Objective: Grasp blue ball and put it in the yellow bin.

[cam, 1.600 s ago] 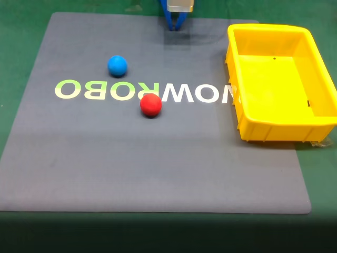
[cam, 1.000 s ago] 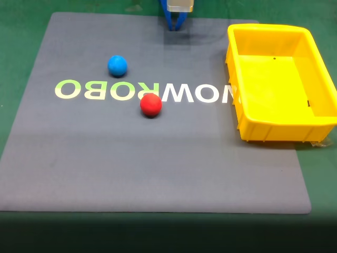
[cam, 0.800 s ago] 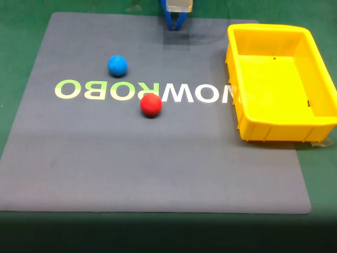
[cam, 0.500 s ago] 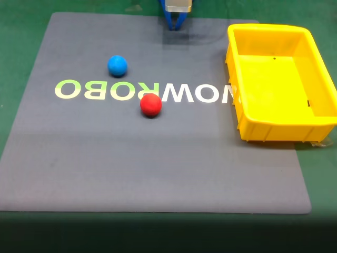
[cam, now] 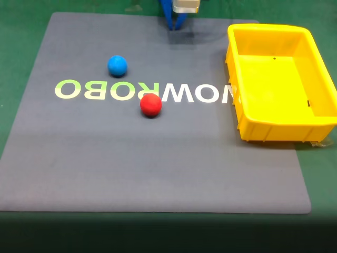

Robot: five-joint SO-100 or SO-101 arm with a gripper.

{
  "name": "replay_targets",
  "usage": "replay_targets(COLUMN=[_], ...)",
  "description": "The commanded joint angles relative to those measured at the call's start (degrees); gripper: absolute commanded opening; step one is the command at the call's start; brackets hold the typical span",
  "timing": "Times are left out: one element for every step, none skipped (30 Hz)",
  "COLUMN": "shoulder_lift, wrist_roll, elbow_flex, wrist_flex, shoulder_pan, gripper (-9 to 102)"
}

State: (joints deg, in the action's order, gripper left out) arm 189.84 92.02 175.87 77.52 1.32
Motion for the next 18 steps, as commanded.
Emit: replay_targets(shoulder_lift=[0.70, 0.44, -0.35, -1.85, -4.22, -6.86, -9.67, -12.83, -16.17, -20.04, -23.47, -26.98, -30.67, -34.10, -37.71, -41.13, -44.47, -47.90], wrist_roll=[0.09, 0.53, 0.53, 0.00, -0.18, -0.26, 0.53, 1.85, 2.81, 3.78, 4.92, 5.80, 6.77, 7.47, 7.91, 8.44, 9.05, 9.23], elbow_flex=[0.70, -0.53, -2.20, -4.22, -6.86, -9.84, -13.01, -15.91, -18.90, -22.06, -24.52, -26.72, -29.09, -31.29, -33.49, -35.60, -37.53, -39.55], wrist_flex=[-2.46, -3.34, -5.01, -6.59, -7.65, -8.09, -8.09, -8.17, -8.61, -9.14, -9.84, -10.72, -11.60, -12.74, -13.97, -15.38, -16.88, -18.28], shoulder_pan=[1.85, 3.08, 4.48, 5.80, 7.12, 8.26, 9.49, 10.99, 12.48, 14.06, 15.64, 17.23, 18.81, 20.21, 21.62, 22.94, 23.99, 24.96], gripper=[19, 24, 29, 35, 38, 40, 41, 41, 41, 41, 41, 40, 40, 40, 40, 40, 40, 40])
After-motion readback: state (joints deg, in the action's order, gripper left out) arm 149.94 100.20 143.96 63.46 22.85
